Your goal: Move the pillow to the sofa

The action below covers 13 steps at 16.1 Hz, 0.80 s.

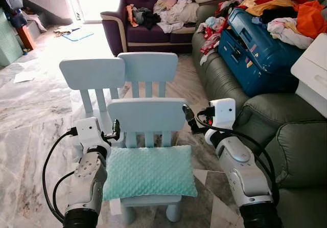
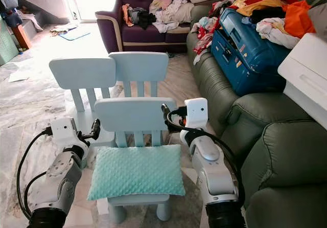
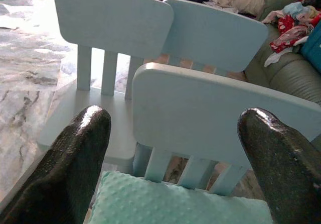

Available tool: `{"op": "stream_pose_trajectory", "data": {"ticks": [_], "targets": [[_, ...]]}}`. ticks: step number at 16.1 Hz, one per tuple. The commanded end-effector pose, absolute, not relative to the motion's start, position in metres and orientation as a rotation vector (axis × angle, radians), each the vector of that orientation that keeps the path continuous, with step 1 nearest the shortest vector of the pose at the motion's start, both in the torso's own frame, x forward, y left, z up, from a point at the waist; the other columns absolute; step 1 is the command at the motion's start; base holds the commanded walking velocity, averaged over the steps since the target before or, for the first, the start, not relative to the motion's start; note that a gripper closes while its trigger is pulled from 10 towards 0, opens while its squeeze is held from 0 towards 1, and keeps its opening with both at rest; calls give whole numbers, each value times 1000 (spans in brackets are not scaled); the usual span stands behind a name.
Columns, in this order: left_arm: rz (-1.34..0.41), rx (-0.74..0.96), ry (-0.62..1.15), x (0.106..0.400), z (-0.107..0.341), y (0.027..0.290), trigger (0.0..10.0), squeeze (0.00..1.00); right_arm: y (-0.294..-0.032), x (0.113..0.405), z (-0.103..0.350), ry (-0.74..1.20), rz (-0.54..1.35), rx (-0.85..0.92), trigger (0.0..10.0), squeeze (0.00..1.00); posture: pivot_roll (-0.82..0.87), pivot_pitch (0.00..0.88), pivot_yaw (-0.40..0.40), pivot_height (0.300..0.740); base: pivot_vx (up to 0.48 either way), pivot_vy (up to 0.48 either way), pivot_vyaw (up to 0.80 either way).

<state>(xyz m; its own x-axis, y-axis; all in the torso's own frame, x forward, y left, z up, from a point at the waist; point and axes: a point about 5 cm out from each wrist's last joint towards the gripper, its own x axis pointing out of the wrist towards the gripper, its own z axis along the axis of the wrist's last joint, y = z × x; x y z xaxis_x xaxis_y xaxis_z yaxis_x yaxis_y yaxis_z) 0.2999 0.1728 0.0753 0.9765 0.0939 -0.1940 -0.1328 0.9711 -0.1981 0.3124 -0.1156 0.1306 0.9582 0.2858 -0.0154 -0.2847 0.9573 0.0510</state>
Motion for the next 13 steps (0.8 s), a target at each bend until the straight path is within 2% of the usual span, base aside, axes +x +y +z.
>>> {"op": "stream_pose_trajectory", "data": {"ticks": [1, 6, 13], "targets": [[108, -215, 184, 300, 77, 173, 10000, 0, -116, 311, 133, 11, 293, 39, 10000, 0, -174, 0, -10, 740, 0, 0, 0], [85, -178, 267, 289, 59, 175, 10000, 0, -120, 309, 127, 41, 281, 52, 10000, 0, -161, 0, -15, 740, 0, 0, 0], [59, -103, 352, 240, 39, 199, 10000, 0, -137, 286, 102, 126, 257, -4, 10000, 0, -134, 2, -20, 740, 0, 0, 0]]}}
